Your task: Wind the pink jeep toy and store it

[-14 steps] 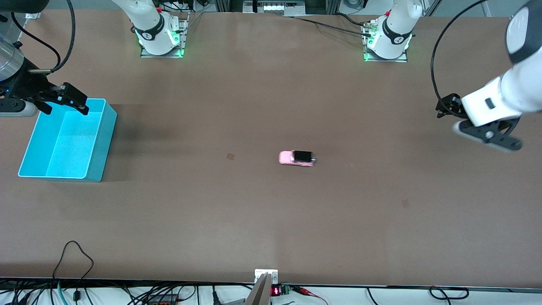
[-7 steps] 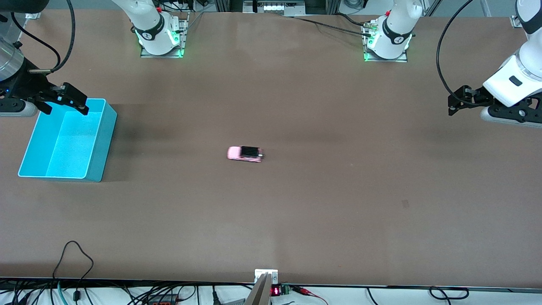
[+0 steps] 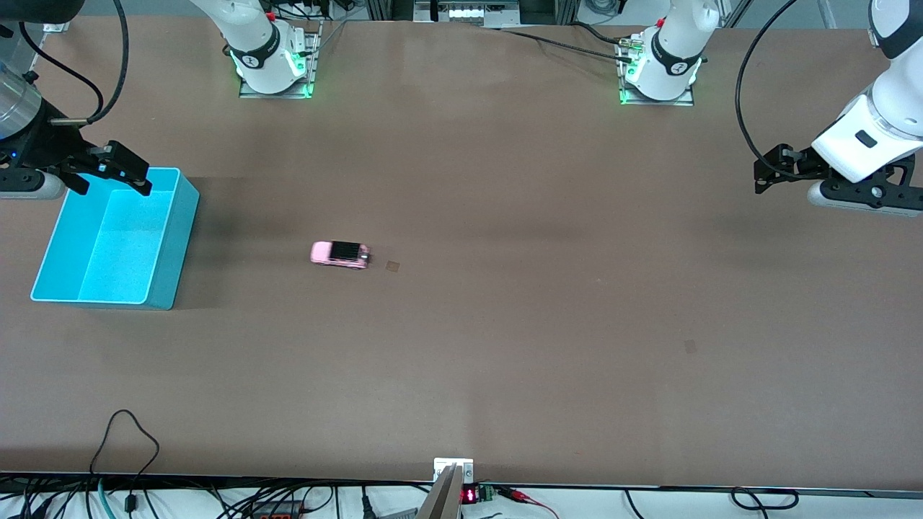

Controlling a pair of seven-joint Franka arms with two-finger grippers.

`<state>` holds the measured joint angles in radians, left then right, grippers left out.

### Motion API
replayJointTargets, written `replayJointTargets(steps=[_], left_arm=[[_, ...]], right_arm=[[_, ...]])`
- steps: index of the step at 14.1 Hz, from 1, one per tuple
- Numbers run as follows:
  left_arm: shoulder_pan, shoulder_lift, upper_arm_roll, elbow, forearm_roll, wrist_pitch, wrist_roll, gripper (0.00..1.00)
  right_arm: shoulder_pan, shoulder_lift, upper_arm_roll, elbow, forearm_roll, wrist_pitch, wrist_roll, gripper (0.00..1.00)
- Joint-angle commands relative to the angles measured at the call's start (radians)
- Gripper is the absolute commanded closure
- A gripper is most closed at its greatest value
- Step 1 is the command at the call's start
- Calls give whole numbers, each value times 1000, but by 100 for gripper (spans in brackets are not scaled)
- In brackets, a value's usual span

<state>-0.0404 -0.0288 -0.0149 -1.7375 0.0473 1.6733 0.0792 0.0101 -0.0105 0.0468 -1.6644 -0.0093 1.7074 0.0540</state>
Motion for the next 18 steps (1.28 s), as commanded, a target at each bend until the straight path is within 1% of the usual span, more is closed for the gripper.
replayJointTargets(steps=[1,3,6,10,15,18], left_arm=[[-10,-20,1,-13,-11,-11,-16,0],[-10,-20,1,-10,-11,-14,-16,0],[-10,-19,1,0,-11,-29,-15,0],[-10,-19,3,1,-11,-27,-15,0],[-10,-19,3,1,-11,-27,-15,0],[-10,-17,3,1,-11,-26,-15,0]], right_arm=[[-12,21,2,6,6,-21,-40,0],[-9,35,2,2,6,-51,-48,0],[-2,73,4,-12,6,-51,-135,0],[-2,106,5,-81,8,-23,-359,0],[-7,109,5,-248,9,116,-662,0],[-12,110,4,-348,8,243,-865,0]])
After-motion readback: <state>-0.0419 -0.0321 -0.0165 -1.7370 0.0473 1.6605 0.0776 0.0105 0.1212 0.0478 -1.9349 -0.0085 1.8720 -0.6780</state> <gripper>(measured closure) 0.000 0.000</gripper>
